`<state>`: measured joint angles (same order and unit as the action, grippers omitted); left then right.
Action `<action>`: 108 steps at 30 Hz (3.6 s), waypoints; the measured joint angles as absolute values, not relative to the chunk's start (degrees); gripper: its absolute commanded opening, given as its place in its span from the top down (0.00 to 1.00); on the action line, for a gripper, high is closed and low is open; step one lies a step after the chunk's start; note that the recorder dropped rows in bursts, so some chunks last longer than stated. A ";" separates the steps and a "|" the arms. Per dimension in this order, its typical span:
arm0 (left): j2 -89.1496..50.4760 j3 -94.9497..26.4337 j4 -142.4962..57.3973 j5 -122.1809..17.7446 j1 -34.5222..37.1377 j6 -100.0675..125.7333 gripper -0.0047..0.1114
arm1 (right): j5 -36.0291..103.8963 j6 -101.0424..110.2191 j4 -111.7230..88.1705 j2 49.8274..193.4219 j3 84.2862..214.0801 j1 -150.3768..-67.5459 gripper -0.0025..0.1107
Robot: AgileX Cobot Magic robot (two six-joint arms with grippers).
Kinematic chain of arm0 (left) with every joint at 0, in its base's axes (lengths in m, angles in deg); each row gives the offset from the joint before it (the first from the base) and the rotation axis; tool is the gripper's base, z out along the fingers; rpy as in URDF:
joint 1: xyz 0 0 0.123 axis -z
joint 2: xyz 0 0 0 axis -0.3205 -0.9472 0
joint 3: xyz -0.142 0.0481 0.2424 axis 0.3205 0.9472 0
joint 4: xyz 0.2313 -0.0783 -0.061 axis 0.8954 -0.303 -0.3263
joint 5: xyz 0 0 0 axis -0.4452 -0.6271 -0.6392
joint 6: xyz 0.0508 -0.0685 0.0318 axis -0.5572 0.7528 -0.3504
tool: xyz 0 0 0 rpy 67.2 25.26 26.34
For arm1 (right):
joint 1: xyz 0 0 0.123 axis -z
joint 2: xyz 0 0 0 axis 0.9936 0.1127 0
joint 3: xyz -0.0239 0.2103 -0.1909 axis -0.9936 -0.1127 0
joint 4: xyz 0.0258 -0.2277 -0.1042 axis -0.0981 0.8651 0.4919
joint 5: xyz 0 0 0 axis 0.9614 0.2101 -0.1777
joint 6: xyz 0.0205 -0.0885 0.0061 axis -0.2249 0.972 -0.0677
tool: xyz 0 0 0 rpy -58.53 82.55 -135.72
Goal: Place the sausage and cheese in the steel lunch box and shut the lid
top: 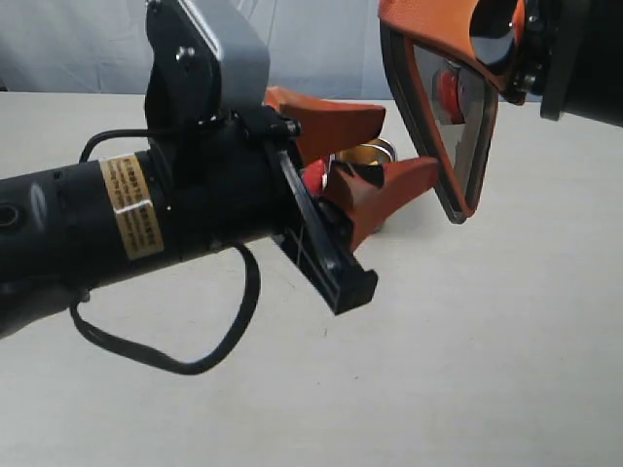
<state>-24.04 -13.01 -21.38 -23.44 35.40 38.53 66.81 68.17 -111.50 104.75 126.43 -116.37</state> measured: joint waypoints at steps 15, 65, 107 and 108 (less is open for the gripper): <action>-33.65 -20.15 -35.45 -23.36 37.95 31.59 0.70 | 70.32 68.17 -111.50 104.75 126.43 -116.37 0.98; -41.83 -21.25 -119.91 -0.11 38.99 -93.08 0.96 | 58.47 45.04 -110.23 123.90 125.13 -116.28 0.58; -45.42 -22.09 -115.77 -2.00 38.21 -95.10 0.96 | 74.36 47.81 -111.52 131.22 129.95 -106.65 0.58; -45.42 -22.09 -115.78 -2.14 38.21 -94.99 0.96 | 74.46 47.40 -111.52 131.81 130.25 -106.91 0.58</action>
